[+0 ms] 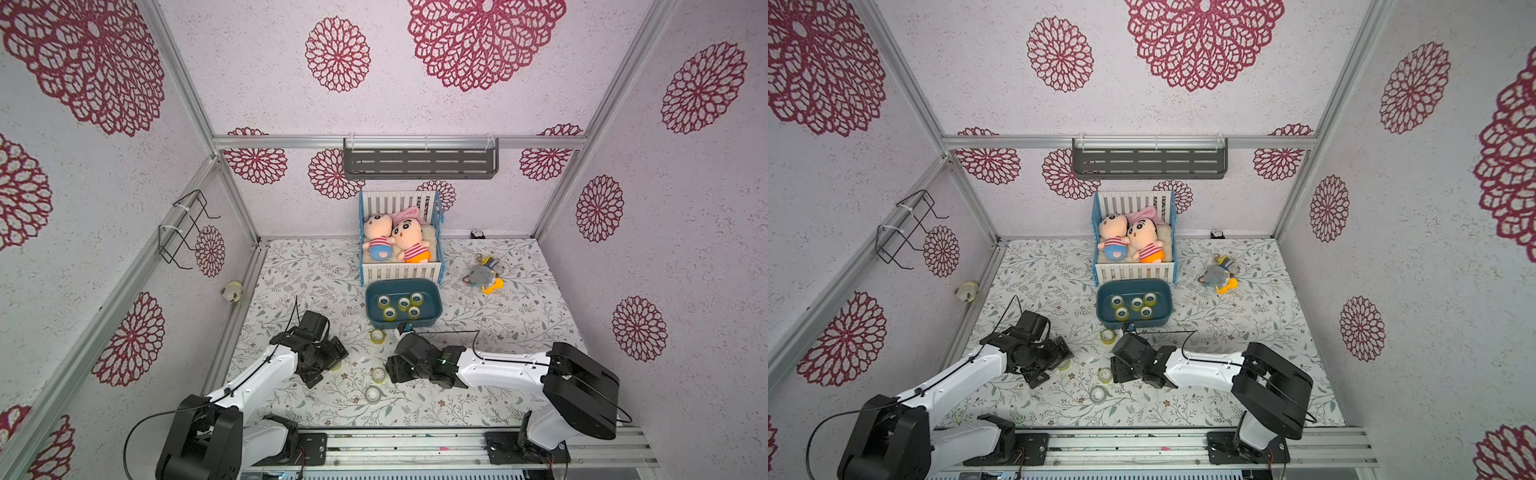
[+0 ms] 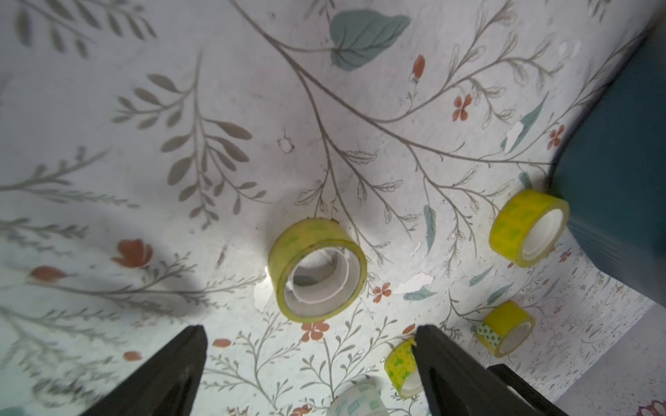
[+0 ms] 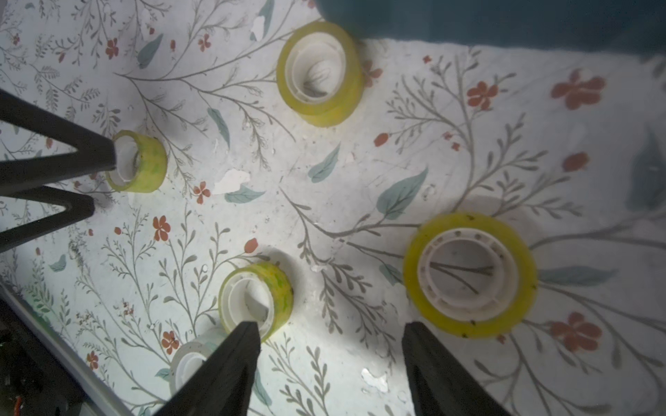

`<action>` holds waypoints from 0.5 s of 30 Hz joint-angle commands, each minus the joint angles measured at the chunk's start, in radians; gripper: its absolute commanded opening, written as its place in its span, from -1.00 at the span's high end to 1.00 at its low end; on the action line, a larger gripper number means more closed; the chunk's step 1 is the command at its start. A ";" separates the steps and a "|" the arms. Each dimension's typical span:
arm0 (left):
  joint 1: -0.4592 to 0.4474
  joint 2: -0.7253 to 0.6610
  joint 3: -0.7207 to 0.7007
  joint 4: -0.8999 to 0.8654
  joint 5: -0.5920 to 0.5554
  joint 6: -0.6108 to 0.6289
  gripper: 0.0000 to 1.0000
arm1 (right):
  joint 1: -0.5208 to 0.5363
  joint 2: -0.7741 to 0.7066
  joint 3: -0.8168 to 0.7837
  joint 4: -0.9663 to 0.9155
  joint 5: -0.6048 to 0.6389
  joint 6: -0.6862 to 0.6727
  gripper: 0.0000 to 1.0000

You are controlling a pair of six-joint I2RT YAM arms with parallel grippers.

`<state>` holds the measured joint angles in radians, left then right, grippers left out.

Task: Put the transparent tape into the storage box
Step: Move the tape to the center of the board.

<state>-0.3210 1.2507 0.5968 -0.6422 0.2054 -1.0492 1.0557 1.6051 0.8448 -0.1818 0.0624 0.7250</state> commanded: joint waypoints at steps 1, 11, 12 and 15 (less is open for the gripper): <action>-0.030 0.056 0.032 0.062 0.019 0.007 -0.95 | 0.024 0.040 0.042 0.022 -0.026 -0.044 -0.41; -0.062 0.089 0.088 0.091 0.011 0.037 -0.94 | 0.029 0.108 0.081 -0.081 0.132 0.005 -0.43; -0.062 0.086 0.094 0.088 0.009 0.042 -0.95 | 0.029 0.110 0.082 -0.102 0.158 0.011 -0.44; -0.062 0.069 0.120 0.043 -0.015 0.074 -0.95 | 0.024 0.103 0.075 -0.159 0.222 0.033 -0.45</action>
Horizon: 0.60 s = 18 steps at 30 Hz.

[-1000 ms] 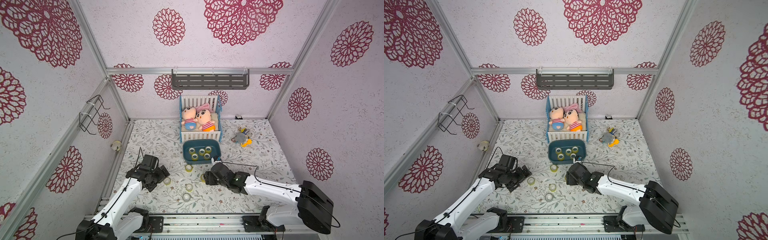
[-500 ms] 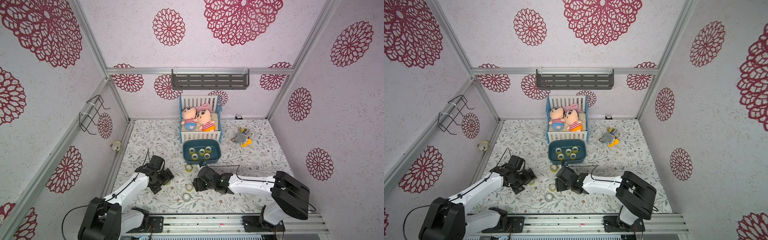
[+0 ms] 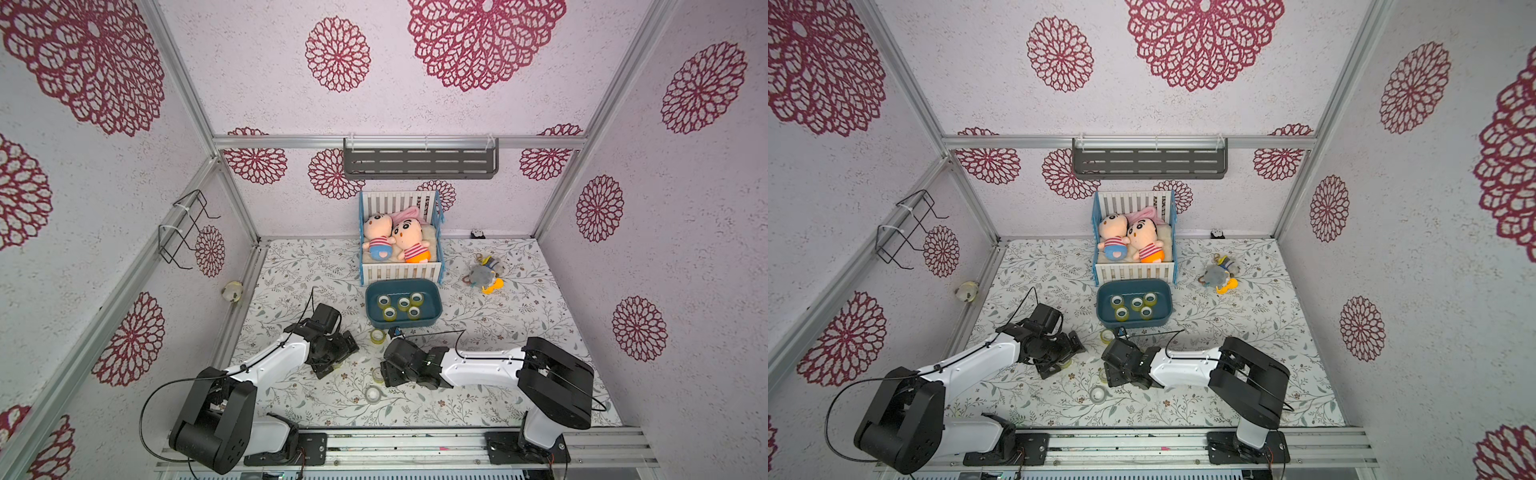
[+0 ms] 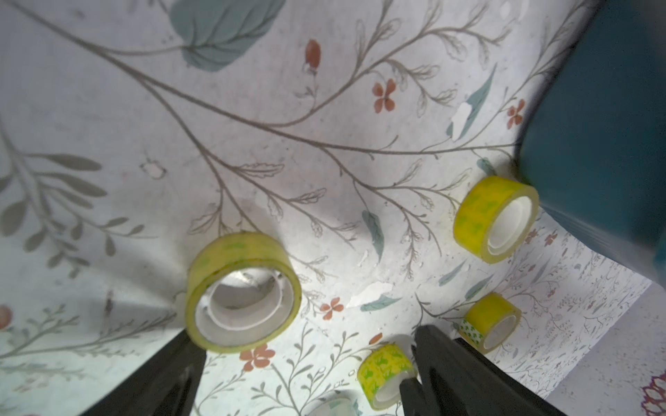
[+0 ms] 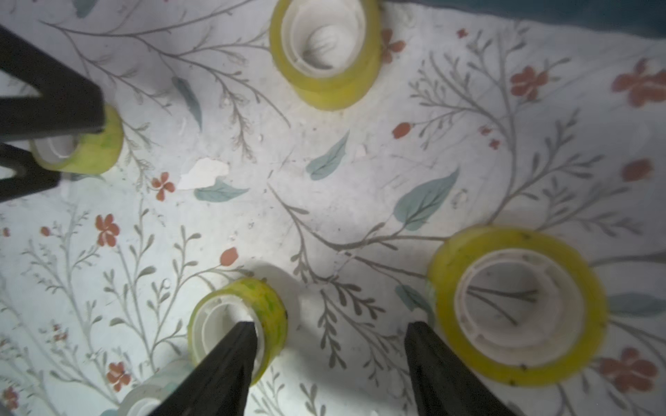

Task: Put the transparent tape into the storage box
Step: Move the tape to the center of the board, then pick up the tape at the center of the board.

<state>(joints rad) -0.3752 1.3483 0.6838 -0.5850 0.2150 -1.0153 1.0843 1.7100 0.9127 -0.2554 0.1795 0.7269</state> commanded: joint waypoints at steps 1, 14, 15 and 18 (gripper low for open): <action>-0.007 -0.039 0.039 -0.038 -0.039 0.055 -0.95 | -0.006 -0.015 -0.005 -0.090 0.113 0.034 -0.46; 0.005 -0.173 0.130 -0.177 -0.229 0.172 -0.95 | -0.001 -0.174 -0.054 -0.005 -0.001 -0.024 -0.47; 0.016 -0.193 0.140 -0.181 -0.228 0.186 -0.95 | -0.001 -0.164 -0.044 -0.013 -0.003 -0.026 -0.47; 0.064 -0.230 0.149 -0.190 -0.195 0.224 -0.95 | -0.001 -0.125 -0.031 -0.018 -0.012 -0.028 -0.46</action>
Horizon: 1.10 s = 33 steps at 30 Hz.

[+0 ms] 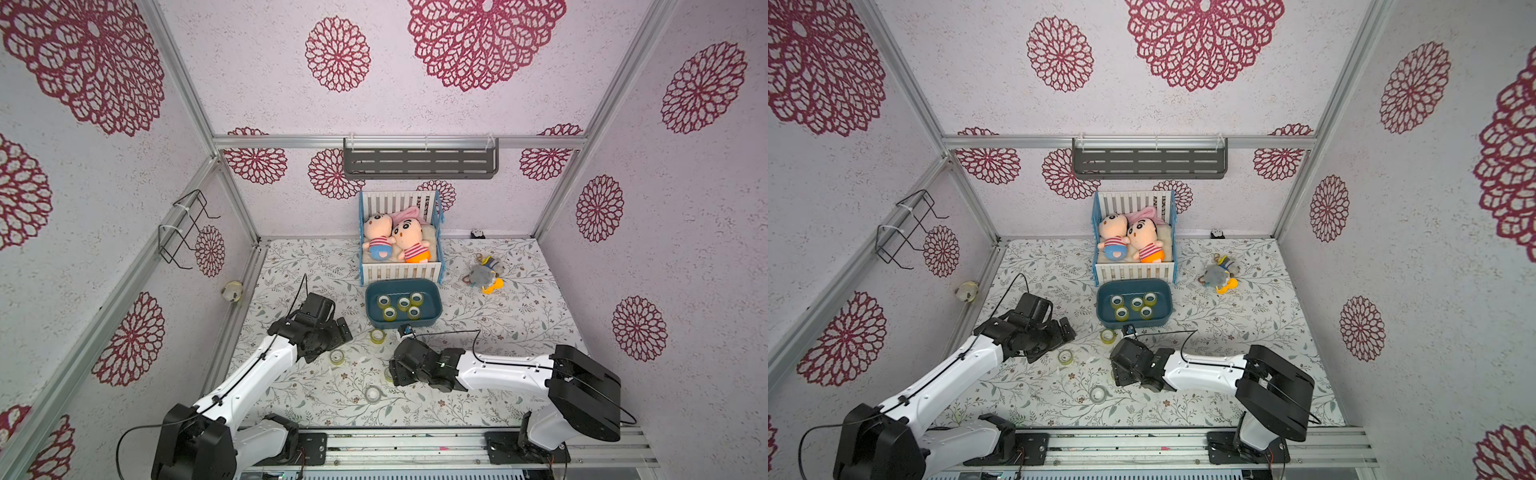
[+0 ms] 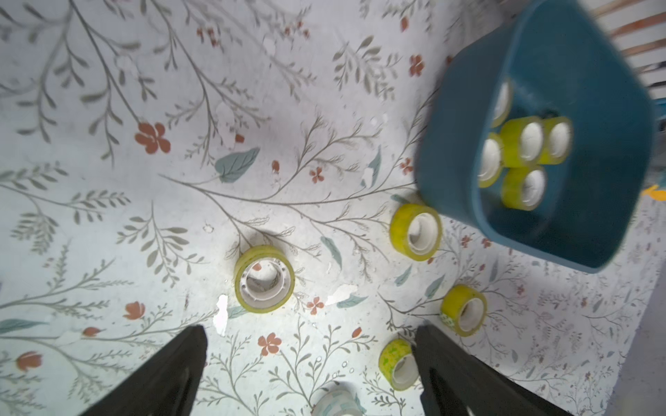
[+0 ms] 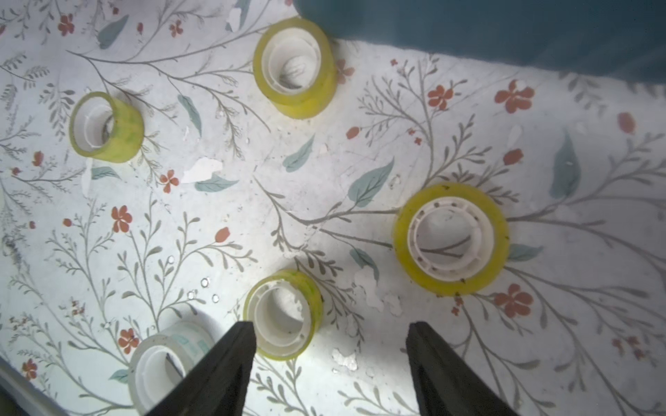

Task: Put the transparent tape into the storage box
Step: Pick up the tape at the center of the board.

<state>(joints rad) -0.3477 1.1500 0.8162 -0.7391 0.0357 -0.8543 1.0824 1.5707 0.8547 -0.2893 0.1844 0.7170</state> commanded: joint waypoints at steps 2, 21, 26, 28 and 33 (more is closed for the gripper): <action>0.071 -0.040 0.015 -0.047 0.009 0.088 -0.95 | 0.002 0.043 0.035 0.010 -0.009 -0.012 -0.44; 0.124 -0.085 0.029 -0.080 0.052 0.146 -0.95 | 0.036 0.153 0.049 -0.054 0.104 0.055 -0.05; 0.125 -0.087 0.031 -0.080 0.058 0.140 -0.95 | 0.057 0.128 0.047 -0.082 0.155 0.084 0.53; 0.127 -0.087 0.038 -0.085 0.058 0.142 -0.95 | 0.061 0.100 0.042 -0.085 0.167 0.091 0.66; 0.127 -0.090 0.049 -0.095 0.083 0.122 -0.95 | 0.071 -0.010 0.017 -0.101 0.210 0.120 1.00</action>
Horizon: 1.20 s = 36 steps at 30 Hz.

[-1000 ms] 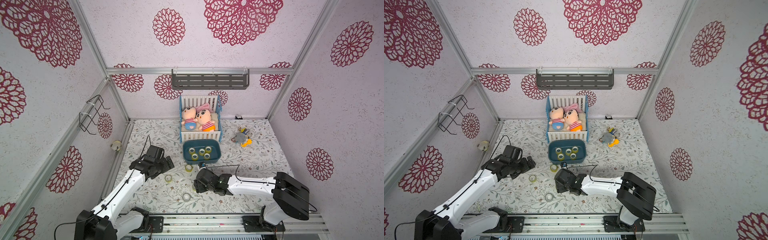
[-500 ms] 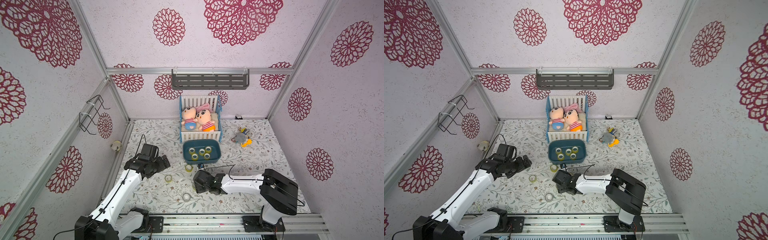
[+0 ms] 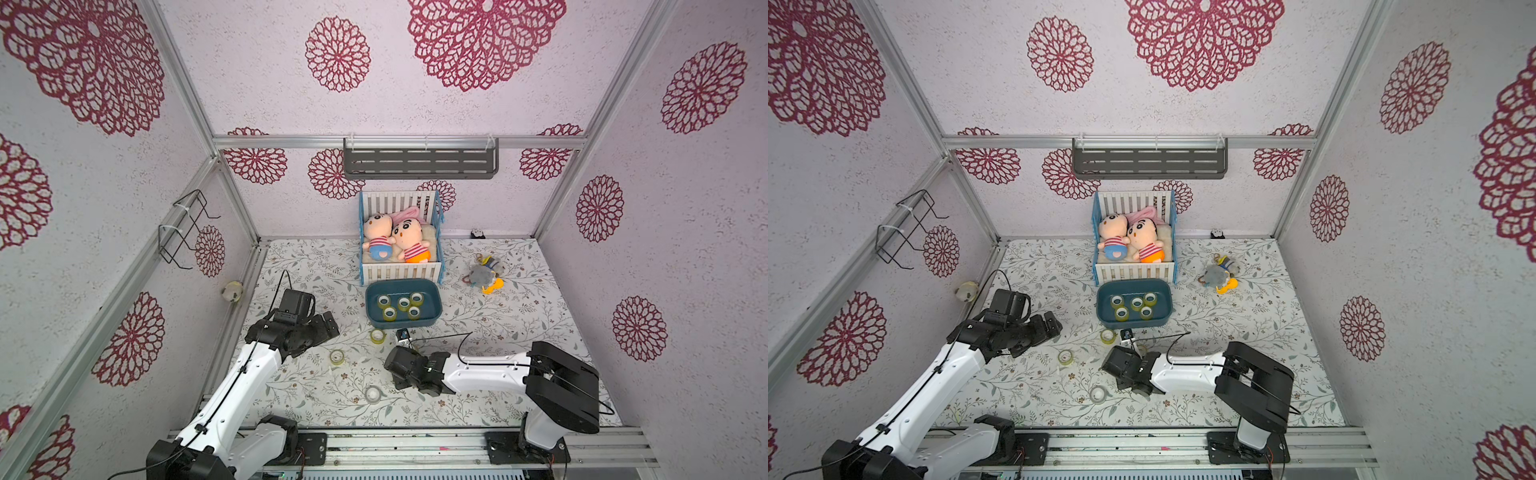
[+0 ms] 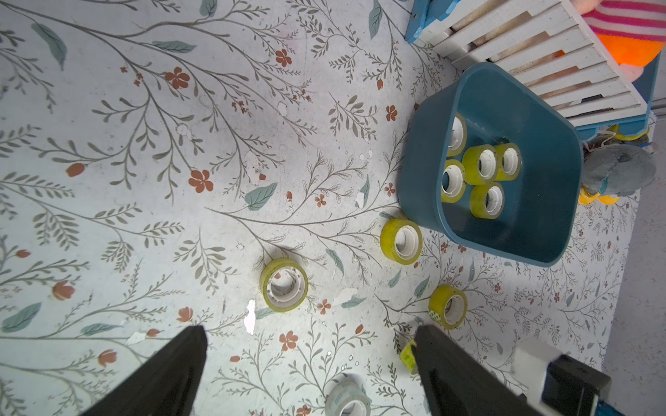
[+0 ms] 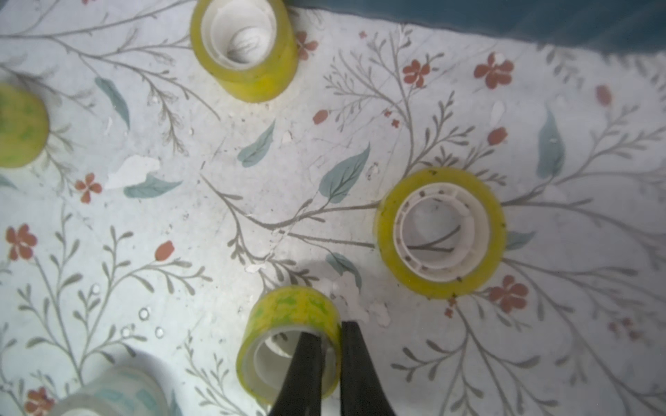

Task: Put the transparent tape into the storage box
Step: Pick up the tape at the center of the board, then place the tape in the storage box.

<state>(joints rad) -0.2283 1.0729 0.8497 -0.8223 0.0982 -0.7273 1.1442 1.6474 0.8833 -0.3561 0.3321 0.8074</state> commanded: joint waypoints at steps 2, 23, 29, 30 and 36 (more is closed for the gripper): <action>0.007 -0.023 0.012 -0.003 0.046 -0.019 -0.95 | 0.009 -0.147 -0.027 -0.046 0.075 0.045 1.00; -0.031 -0.070 0.018 0.291 0.121 -0.051 -0.95 | -0.417 -0.488 0.035 -0.098 -0.156 -0.170 1.00; -0.020 0.028 0.056 0.322 0.159 0.061 -0.95 | -0.482 -0.203 0.216 -0.061 -0.215 -0.233 1.00; -0.014 0.041 0.063 0.324 0.165 0.073 -0.94 | -0.492 -0.164 0.236 -0.047 -0.228 -0.235 1.00; 0.028 0.087 0.068 0.338 0.202 0.142 -0.95 | -0.508 0.089 0.389 -0.049 -0.265 -0.253 1.00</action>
<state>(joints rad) -0.2153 1.1549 0.9035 -0.5140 0.2733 -0.6525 0.6426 1.6894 1.2083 -0.4248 0.1040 0.5900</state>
